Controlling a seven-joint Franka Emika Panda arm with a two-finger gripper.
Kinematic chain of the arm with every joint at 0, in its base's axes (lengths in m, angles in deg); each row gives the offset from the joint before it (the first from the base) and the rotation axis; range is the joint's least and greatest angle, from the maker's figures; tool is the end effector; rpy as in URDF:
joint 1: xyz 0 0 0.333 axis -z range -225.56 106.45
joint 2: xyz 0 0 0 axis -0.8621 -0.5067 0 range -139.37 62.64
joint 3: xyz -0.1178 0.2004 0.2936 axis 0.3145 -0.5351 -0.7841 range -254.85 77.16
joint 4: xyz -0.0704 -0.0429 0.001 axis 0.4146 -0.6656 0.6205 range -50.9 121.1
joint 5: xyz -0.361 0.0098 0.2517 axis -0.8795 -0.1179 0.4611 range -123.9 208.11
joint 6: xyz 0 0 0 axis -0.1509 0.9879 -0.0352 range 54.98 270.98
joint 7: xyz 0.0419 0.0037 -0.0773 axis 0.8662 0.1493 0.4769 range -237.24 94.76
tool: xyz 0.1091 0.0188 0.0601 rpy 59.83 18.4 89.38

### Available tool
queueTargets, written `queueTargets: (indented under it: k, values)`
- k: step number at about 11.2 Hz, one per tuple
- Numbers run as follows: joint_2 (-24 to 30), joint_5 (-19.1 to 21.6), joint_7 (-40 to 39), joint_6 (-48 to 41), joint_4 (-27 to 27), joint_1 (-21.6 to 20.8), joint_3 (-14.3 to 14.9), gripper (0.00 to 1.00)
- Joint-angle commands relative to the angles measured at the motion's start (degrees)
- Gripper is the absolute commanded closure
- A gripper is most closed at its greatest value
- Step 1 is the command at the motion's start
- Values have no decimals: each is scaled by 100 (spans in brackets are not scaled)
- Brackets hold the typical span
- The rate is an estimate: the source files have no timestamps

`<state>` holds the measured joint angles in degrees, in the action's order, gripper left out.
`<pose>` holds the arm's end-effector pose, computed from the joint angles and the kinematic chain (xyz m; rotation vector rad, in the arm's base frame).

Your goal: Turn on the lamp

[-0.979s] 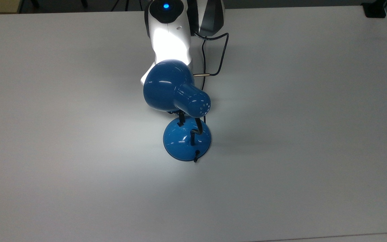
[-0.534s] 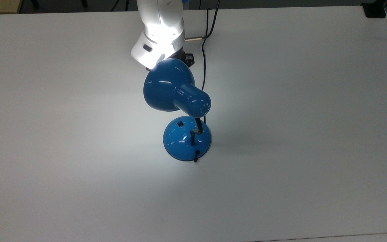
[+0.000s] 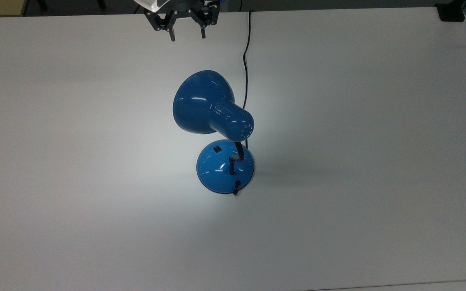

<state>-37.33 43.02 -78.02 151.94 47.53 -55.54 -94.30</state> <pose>0.5913 0.0170 0.5706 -3.1118 -0.2194 0.1469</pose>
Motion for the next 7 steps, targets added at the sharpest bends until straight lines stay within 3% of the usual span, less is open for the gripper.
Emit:
queueTargets:
  k: [1,3,7]
  values:
    - [81,49,-79,-114,-503,134,97,0]
    - [72,163,165,429,-593,161,246,0]
    - [55,111,396,494,-610,161,247,0]
